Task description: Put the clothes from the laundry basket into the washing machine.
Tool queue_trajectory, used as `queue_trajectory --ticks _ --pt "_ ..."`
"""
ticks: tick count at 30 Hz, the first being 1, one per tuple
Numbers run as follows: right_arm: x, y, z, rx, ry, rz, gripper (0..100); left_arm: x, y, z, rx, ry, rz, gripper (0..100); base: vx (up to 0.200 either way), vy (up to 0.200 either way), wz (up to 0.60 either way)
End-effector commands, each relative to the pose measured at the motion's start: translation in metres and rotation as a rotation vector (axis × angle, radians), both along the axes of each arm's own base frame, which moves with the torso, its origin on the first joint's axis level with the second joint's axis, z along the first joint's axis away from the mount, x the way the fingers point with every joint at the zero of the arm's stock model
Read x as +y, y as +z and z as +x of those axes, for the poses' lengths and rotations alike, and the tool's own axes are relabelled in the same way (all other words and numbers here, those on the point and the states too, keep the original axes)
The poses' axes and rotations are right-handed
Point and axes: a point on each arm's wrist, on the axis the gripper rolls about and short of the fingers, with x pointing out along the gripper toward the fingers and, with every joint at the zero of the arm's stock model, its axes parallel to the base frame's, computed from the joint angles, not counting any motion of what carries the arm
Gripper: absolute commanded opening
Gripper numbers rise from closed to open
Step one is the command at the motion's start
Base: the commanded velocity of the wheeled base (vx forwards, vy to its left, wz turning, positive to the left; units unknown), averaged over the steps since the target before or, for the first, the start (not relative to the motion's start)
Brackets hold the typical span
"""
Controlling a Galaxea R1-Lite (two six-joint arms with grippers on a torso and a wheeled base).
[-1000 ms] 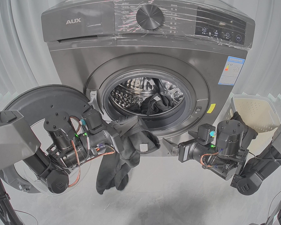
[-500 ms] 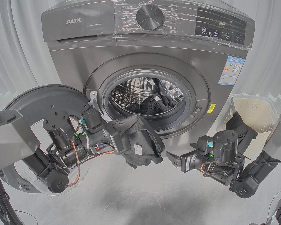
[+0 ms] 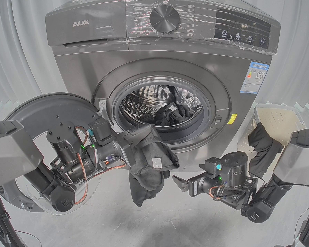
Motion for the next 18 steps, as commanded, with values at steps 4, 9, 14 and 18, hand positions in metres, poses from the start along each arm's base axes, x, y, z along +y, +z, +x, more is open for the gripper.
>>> queue_trajectory --ticks 4,9,14,18 --pt "0.020 -0.010 0.020 -0.039 0.017 0.028 100 0.000 0.001 -0.001 -0.003 0.000 -0.001 0 0.000 0.000 0.00" --pt "0.027 -0.015 0.027 -0.064 0.021 0.042 100 0.000 0.001 -0.001 -0.003 0.000 -0.003 0 0.000 0.000 0.00" --pt "0.033 -0.012 0.038 -0.108 0.013 0.078 100 0.001 0.002 -0.001 -0.006 -0.001 -0.002 0 0.000 0.000 0.00" --pt "0.034 -0.009 0.040 -0.126 0.013 0.090 100 0.000 0.001 -0.001 -0.005 -0.001 -0.001 0 0.000 0.000 0.00"
